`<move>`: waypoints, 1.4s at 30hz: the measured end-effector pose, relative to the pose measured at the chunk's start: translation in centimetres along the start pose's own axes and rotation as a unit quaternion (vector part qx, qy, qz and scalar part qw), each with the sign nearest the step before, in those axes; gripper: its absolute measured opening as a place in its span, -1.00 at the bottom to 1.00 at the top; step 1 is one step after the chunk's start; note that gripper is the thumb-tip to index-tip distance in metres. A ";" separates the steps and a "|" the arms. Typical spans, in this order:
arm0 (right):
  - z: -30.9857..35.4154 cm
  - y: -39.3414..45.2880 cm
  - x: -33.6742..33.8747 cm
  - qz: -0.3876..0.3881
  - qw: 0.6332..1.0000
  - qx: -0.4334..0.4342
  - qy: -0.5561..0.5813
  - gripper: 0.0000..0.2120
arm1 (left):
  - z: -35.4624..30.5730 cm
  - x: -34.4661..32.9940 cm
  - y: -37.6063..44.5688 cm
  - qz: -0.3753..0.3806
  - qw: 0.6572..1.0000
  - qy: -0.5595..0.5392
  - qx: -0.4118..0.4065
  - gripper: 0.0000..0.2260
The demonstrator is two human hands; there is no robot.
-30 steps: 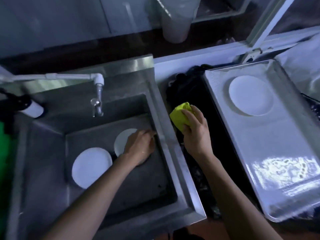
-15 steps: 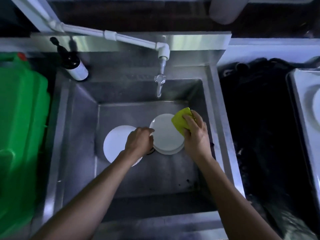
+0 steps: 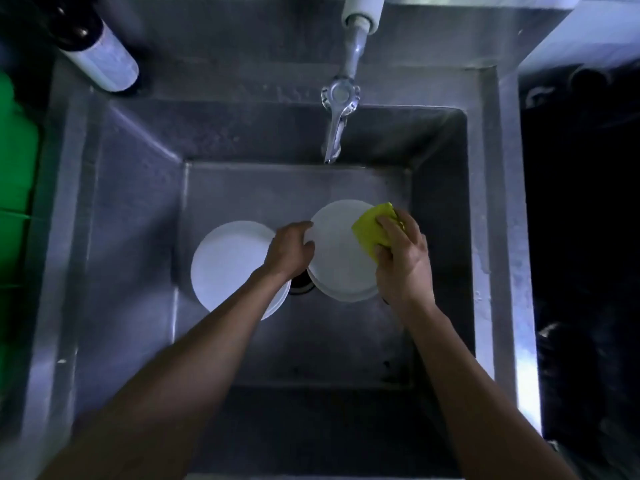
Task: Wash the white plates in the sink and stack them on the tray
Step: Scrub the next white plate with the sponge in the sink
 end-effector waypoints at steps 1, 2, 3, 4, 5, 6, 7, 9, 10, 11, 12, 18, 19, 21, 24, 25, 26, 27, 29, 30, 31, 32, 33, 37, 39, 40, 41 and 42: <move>-0.5 0.2 -0.2 0.000 1.000 -0.001 0.004 -0.49 | 0.2 -0.5 0.6 -0.003 1.000 -0.013 0.007 -0.55; -1.0 0.3 -0.4 0.001 1.000 -0.004 0.008 -0.49 | 0.4 -0.9 1.1 -0.007 1.000 -0.020 0.014 -0.55; -1.5 0.4 -0.6 0.003 1.000 -0.008 0.011 -0.49 | 0.6 -1.3 1.6 -0.009 0.999 -0.026 0.020 -0.55; -1.8 0.6 -0.6 0.004 1.000 -0.011 0.014 -0.49 | 0.7 -1.7 2.0 -0.010 0.999 -0.035 0.025 -0.55; -2.1 0.7 -0.7 0.006 1.000 -0.012 0.018 -0.49 | 0.7 -2.0 2.3 -0.009 0.998 -0.046 0.029 -0.55; -2.4 0.7 -0.8 0.009 1.000 -0.012 0.020 -0.50 | 0.7 -2.3 2.6 -0.010 0.998 -0.056 0.033 -0.56; -2.6 0.7 -0.9 0.014 1.000 -0.014 0.021 -0.50 | 0.6 -2.5 2.7 -0.014 0.997 -0.064 0.036 -0.56; -2.8 0.8 -1.0 0.021 0.999 -0.016 0.021 -0.51 | 0.6 -2.6 2.9 -0.029 0.996 -0.075 0.040 -0.58; -2.9 0.8 -1.1 0.022 0.999 -0.017 0.022 -0.51 | 0.6 -2.7 2.9 -0.036 0.995 -0.081 0.045 -0.58; -3.0 0.8 -1.1 0.022 0.999 -0.019 0.024 -0.51 | 0.6 -2.7 2.9 -0.040 0.994 -0.087 0.049 -0.59; -3.0 0.7 -1.2 0.021 0.999 -0.024 0.026 -0.51 | 0.5 -2.6 2.8 -0.044 0.993 -0.093 0.054 -0.59; -2.7 -0.1 -0.9 0.027 0.999 -0.037 0.027 -0.53 | 0.1 -2.2 2.0 -0.065 0.987 -0.120 0.085 -0.57; -2.7 -0.2 -0.9 0.029 0.998 -0.039 0.026 -0.53 | 0.1 -2.2 1.8 -0.064 0.986 -0.119 0.093 -0.55; -2.7 -0.6 -0.7 0.033 0.998 -0.047 0.023 -0.54 | 0.1 -2.3 1.4 -0.052 0.987 -0.109 0.104 -0.56; -2.6 -1.3 -0.5 0.037 0.998 -0.053 0.021 -0.54 | 0.6 -2.8 0.7 -0.019 0.989 -0.093 0.115 -0.69; -2.6 -1.6 -0.4 0.037 0.998 -0.053 0.021 -0.54 | 0.8 -2.9 0.4 -0.013 0.987 -0.097 0.126 -0.71; -2.6 -2.0 -0.3 0.038 0.998 -0.054 0.022 -0.54 | 1.1 -3.1 0.1 -0.008 0.985 -0.101 0.137 -0.71; -2.6 -2.3 -0.3 0.039 0.997 -0.056 0.024 -0.54 | 1.3 -3.2 -0.2 0.000 0.984 -0.104 0.146 -0.72; -2.6 -3.1 -0.2 0.044 0.997 -0.061 0.023 -0.54 | 1.4 -3.6 -0.9 0.022 0.979 -0.117 0.163 -0.72; -2.6 -3.4 -0.2 0.047 0.997 -0.062 0.021 -0.54 | 1.4 -3.8 -1.4 0.033 0.975 -0.138 0.169 -0.71; -2.6 -3.8 -0.2 0.049 0.997 -0.062 0.019 -0.54 | 1.2 -3.9 -2.0 0.041 0.970 -0.165 0.172 -0.69; -2.7 -4.1 -0.2 0.051 0.997 -0.062 0.018 -0.54 | 1.1 -3.8 -2.5 0.044 0.965 -0.190 0.174 -0.67; -2.7 -4.5 -0.1 0.053 0.996 -0.063 0.018 -0.54 | 1.0 -3.8 -3.0 0.046 0.960 -0.212 0.175 -0.64; -2.5 -6.1 0.5 0.060 0.996 -0.065 0.012 -0.53 | 0.3 -3.3 -5.4 0.074 0.933 -0.297 0.188 -0.61; -2.1 -6.9 1.0 0.063 0.996 -0.062 0.008 -0.53 | -0.1 -3.1 -6.6 0.088 0.915 -0.344 0.194 -0.61; -1.8 -7.3 1.2 0.066 0.996 -0.058 0.008 -0.53 | -0.3 -2.9 -7.2 0.090 0.908 -0.359 0.195 -0.61; -1.4 -7.6 1.4 0.067 0.996 -0.052 0.009 -0.53 | -0.5 -2.7 -7.8 0.089 0.904 -0.371 0.195 -0.60; -1.1 -8.0 1.6 0.070 0.996 -0.046 0.009 -0.54 | -0.6 -2.5 -8.4 0.086 0.901 -0.379 0.194 -0.59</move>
Point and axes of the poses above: each hand's wrist, its own y-axis towards the middle knuckle, its own x-axis out of the back of the hand, z = x × y, the point moved 4 cm from there along y, towards the middle knuckle, and after that the axes turned 9 degrees about y, right-handed, at the moved point
